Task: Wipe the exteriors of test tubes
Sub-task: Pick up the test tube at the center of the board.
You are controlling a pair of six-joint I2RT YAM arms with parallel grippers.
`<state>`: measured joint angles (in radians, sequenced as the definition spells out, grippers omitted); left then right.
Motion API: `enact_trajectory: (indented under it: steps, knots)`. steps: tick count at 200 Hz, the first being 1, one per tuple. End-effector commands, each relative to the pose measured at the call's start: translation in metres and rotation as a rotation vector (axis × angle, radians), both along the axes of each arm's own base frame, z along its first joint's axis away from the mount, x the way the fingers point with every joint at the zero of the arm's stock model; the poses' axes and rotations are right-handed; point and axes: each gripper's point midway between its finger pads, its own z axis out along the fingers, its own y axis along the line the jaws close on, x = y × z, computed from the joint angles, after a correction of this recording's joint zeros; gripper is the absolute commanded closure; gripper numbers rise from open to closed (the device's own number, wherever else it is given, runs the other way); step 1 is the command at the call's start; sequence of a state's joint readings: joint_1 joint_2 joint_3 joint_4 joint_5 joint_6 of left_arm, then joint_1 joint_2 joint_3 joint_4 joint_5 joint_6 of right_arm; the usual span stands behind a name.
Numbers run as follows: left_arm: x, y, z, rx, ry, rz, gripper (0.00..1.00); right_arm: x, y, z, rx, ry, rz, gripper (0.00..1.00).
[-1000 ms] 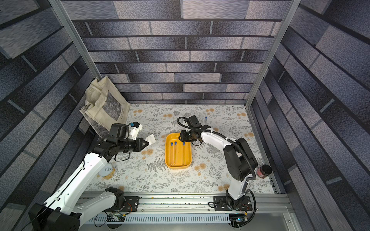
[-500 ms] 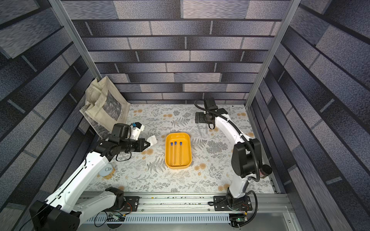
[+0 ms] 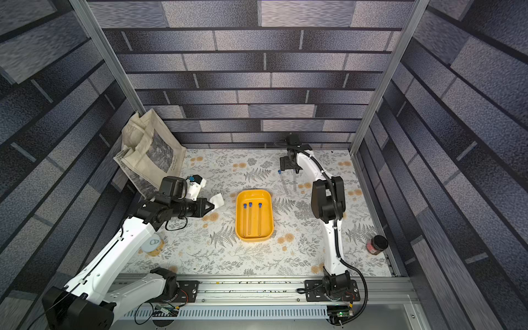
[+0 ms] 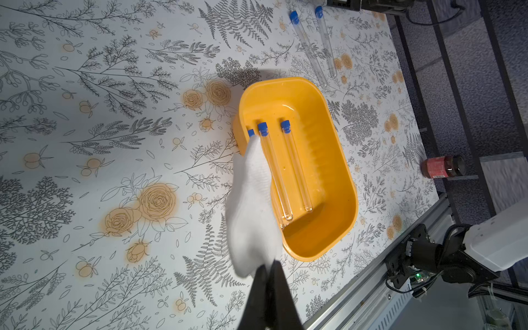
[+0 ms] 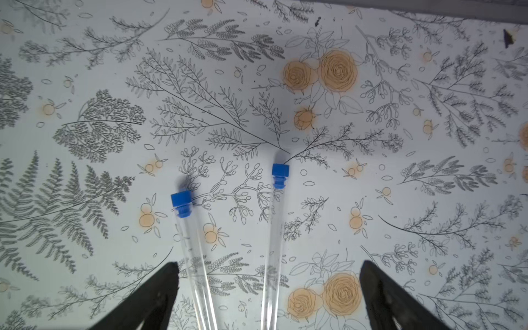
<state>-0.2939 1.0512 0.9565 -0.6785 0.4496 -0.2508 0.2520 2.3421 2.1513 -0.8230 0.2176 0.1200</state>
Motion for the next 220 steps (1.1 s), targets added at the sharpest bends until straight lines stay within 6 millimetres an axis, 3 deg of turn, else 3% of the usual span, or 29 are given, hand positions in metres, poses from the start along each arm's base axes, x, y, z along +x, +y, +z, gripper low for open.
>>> enact_trajectory:
  steps: [1, 27, 70, 156, 220]
  knots:
    - [-0.005, -0.003, -0.004, -0.001, 0.01, -0.033, 0.97, -0.007, -0.008, -0.013, 0.007, 0.09, 0.003, 0.07]
    - [-0.005, -0.004, -0.004, -0.004, 0.013, -0.036, 0.97, 0.001, -0.011, -0.027, 0.063, 0.108, -0.014, 0.29]
    - [-0.005, -0.004, -0.005, -0.003, 0.016, -0.038, 0.97, 0.011, -0.015, -0.042, 0.089, 0.131, -0.02, 0.45]
    - [-0.004, -0.004, -0.006, -0.001, 0.02, -0.036, 0.97, 0.026, -0.011, -0.06, 0.113, 0.139, -0.02, 0.58]
    - [-0.004, -0.004, -0.008, 0.0, 0.025, -0.038, 0.97, 0.025, -0.014, -0.084, 0.098, 0.171, -0.047, 0.69]
